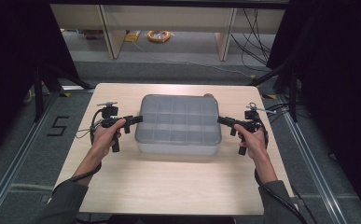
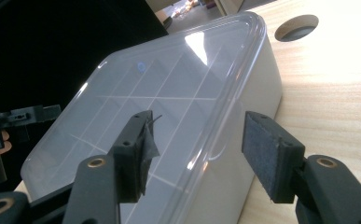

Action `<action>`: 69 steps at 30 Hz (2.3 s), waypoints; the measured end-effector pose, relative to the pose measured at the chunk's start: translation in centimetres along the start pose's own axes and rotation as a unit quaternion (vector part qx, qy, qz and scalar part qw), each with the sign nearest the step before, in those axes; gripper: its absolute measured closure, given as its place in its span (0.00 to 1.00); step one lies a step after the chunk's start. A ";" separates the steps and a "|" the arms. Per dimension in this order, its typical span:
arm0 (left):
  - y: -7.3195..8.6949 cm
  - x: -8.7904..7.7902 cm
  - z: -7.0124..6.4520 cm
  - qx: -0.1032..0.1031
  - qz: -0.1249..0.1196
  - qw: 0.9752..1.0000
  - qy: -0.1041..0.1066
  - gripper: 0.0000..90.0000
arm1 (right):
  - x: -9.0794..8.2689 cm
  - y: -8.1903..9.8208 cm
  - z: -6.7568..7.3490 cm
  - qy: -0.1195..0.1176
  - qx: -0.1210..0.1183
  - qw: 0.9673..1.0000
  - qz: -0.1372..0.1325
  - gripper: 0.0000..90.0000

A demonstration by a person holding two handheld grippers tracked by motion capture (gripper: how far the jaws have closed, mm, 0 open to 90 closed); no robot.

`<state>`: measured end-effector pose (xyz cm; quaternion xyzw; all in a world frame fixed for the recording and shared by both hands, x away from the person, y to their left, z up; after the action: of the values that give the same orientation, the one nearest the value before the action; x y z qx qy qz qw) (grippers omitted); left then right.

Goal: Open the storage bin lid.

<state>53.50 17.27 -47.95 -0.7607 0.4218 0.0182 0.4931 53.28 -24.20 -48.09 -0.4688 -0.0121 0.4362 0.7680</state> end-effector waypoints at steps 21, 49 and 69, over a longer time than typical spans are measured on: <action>-0.4 2.6 0.9 -0.020 0.028 0.999 -0.016 0.55 | 1.5 0.4 -0.2 0.003 0.028 0.999 0.032 0.54; -2.2 -0.8 -2.7 -0.022 -0.069 0.997 -0.040 0.69 | -0.8 -2.0 2.1 0.004 0.003 0.999 -0.042 0.81; -2.1 -4.3 -6.1 0.017 -0.108 0.993 -0.032 0.68 | -4.4 -3.3 5.7 0.006 -0.044 0.996 -0.080 0.81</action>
<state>49.76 15.59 -41.35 -0.7925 0.3214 -0.0181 0.5181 50.29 -23.75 -40.82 -0.5025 -0.0638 0.3695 0.7790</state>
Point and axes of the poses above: each handheld gripper's, and its own axes: x roughly forward along the jaws, y roughly out of its underside, z roughly to its left, the point moved 5 cm from there along x, roughly forward along the jaws, and after that the axes turned 1 degree about -z, right-handed, at the moved point
